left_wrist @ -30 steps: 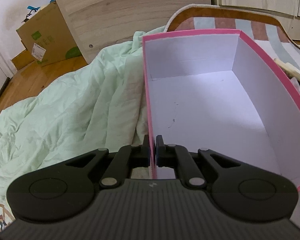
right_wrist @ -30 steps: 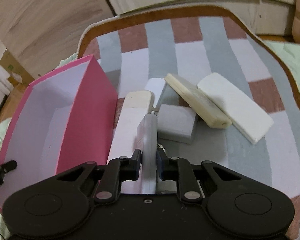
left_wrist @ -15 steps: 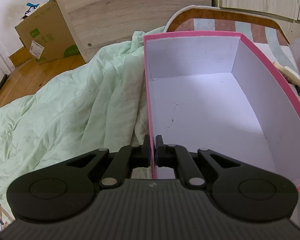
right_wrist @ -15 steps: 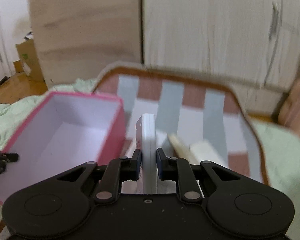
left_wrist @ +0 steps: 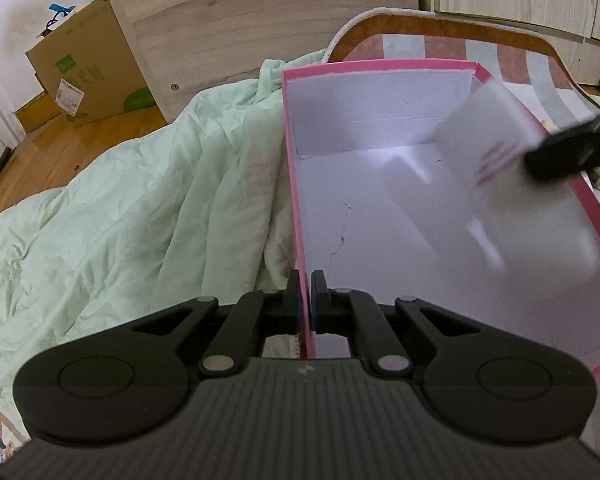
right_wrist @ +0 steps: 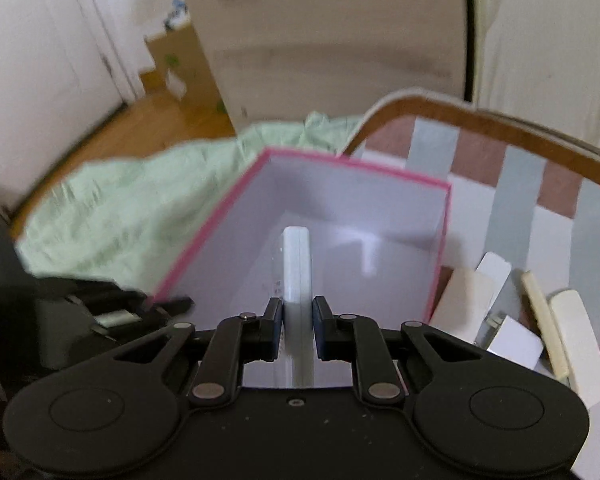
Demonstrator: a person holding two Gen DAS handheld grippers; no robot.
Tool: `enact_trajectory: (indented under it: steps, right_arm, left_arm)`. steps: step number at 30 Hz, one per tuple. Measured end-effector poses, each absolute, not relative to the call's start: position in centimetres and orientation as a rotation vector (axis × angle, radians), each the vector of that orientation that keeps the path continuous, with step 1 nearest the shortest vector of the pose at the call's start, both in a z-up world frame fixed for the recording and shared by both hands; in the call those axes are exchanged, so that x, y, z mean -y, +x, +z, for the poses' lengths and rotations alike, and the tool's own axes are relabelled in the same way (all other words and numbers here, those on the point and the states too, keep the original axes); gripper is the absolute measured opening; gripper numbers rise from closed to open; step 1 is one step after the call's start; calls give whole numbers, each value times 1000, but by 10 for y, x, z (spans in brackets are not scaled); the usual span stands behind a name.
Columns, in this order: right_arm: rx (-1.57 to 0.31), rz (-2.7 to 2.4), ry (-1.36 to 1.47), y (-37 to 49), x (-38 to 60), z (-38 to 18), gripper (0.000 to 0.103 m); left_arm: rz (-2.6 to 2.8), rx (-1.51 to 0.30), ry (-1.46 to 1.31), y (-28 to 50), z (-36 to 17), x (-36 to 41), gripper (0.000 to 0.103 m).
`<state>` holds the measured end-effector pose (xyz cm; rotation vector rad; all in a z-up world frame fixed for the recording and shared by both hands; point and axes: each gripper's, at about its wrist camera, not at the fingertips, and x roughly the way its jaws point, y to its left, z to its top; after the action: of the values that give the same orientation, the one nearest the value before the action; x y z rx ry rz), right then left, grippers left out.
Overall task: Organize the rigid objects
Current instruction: 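Carry the white power bank into the pink box and open the right gripper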
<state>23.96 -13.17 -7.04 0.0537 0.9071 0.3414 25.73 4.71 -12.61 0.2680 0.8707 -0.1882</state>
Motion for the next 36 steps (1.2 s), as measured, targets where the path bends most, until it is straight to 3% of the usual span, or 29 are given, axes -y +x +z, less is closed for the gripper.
enact_trajectory:
  steps: [11,22,32,36]
  right_arm:
    - [-957,196,-280,259,95,-116,20]
    - [-1084,242,-4,271,91,-135,19]
    - [-1240,267,650,287,121,-169,22]
    - [-1170,264,542,277,126,-149,25]
  left_arm:
    - [-188,-873,260,256,-128,-47,3]
    - [-194,-890,195,258,-126,-53,3]
    - [-197,-893,185,257,-126,-54,3]
    - [-198,-895,192,257,-127,-53,3]
